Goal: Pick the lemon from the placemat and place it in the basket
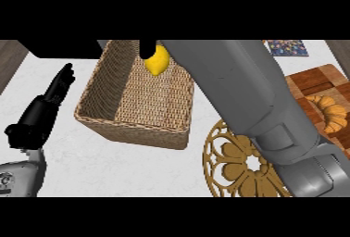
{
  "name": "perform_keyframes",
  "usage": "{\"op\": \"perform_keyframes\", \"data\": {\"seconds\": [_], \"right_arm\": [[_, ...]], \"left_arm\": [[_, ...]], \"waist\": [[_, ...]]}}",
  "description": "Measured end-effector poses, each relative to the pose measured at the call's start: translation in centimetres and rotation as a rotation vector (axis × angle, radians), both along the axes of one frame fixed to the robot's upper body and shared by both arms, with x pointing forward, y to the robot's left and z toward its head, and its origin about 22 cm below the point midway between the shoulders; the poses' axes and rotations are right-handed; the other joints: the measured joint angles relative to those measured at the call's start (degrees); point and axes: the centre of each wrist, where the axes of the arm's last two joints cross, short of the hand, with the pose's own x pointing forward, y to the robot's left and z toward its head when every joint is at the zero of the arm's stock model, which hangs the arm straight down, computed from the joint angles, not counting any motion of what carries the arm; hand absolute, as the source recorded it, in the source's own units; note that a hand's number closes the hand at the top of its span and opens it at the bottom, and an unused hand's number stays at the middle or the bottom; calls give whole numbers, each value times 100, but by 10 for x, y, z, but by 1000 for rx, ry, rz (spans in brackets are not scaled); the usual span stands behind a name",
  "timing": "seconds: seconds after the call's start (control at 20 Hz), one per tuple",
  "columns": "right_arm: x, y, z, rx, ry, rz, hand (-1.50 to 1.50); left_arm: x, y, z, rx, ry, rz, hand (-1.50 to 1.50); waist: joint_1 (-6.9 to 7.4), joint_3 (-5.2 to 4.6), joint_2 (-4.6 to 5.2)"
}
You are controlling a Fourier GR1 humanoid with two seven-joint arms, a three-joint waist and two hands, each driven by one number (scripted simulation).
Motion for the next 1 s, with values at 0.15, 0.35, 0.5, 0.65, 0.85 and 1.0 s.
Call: {"op": "perform_keyframes", "data": {"seconds": [0.15, 0.35, 0.5, 0.65, 0.85, 1.0], "right_arm": [[0, 2, -1, 61, 4, 10, -150], [3, -6, 3, 251, -33, -32, -150], [5, -18, 10, 415, -68, -104, -150], [11, -36, 13, 558, -117, -198, -150], [22, -72, 14, 694, -183, -332, -150], [30, -108, 11, 763, -220, -418, -150]], "left_arm": [[6, 1, 5, 2, -1, 6, 0], [2, 3, 3, 4, 0, -3, 0], [2, 3, 1, 6, 2, 1, 0], [3, 2, 1, 3, 1, 6, 0], [6, 4, 3, 4, 0, 10, 0], [5, 4, 1, 6, 0, 11, 0]], "waist": [[-14, -1, 4], [30, -1, 14], [13, 0, 11], [-26, 2, 8], [-57, 2, 9], [-75, 4, 5]]}}
